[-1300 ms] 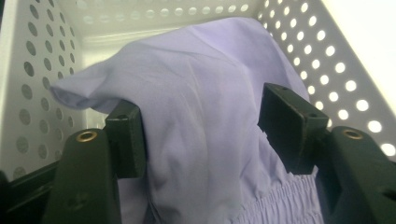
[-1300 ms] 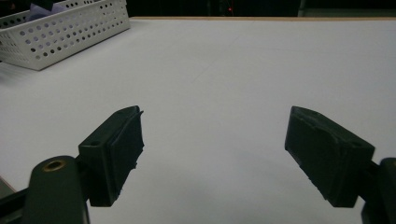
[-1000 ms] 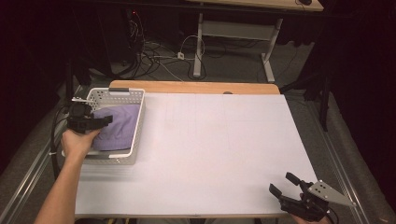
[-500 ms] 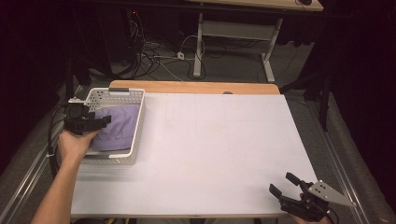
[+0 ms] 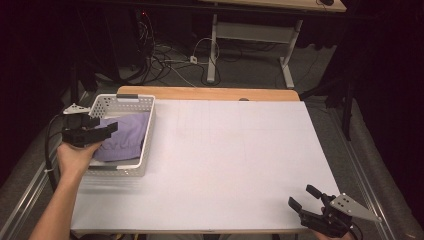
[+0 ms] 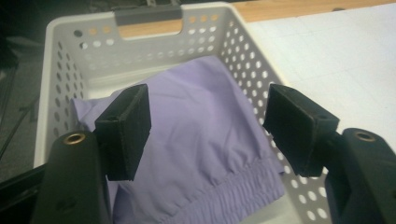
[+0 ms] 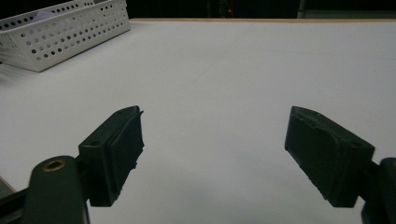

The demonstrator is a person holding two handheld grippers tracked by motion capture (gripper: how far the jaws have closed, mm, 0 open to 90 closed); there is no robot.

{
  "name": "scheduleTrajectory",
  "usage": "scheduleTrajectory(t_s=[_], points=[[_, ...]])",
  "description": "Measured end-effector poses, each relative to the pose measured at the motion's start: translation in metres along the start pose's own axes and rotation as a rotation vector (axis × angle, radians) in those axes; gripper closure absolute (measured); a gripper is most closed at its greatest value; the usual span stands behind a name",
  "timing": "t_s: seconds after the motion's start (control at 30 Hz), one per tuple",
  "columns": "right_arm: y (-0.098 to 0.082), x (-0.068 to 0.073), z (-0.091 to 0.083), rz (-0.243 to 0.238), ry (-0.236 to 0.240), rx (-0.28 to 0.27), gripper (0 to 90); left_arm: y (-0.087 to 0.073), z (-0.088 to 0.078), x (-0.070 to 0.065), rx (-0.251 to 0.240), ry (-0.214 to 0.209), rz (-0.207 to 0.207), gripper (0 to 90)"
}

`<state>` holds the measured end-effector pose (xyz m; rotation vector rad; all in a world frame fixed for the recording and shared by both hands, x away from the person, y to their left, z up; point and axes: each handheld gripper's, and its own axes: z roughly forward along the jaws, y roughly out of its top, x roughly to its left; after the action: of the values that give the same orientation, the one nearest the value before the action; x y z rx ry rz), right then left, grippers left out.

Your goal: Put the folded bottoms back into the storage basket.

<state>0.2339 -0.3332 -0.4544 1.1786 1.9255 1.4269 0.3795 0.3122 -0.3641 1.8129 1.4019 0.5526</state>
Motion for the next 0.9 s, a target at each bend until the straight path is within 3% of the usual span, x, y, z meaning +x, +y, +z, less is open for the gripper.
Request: scheduleTrajectory(t_s=[0.37,0.9], points=[[0.0,0.0,-0.001,0.0,0.0,-0.007,20.3,-0.004,-0.015,-0.018,-0.042,-0.043,0.049,30.7],[0.0,-0.001,-0.002,0.006,-0.002,-0.015,20.5,-0.01,-0.03,-0.03,-0.076,-0.084,0.075,30.7]])
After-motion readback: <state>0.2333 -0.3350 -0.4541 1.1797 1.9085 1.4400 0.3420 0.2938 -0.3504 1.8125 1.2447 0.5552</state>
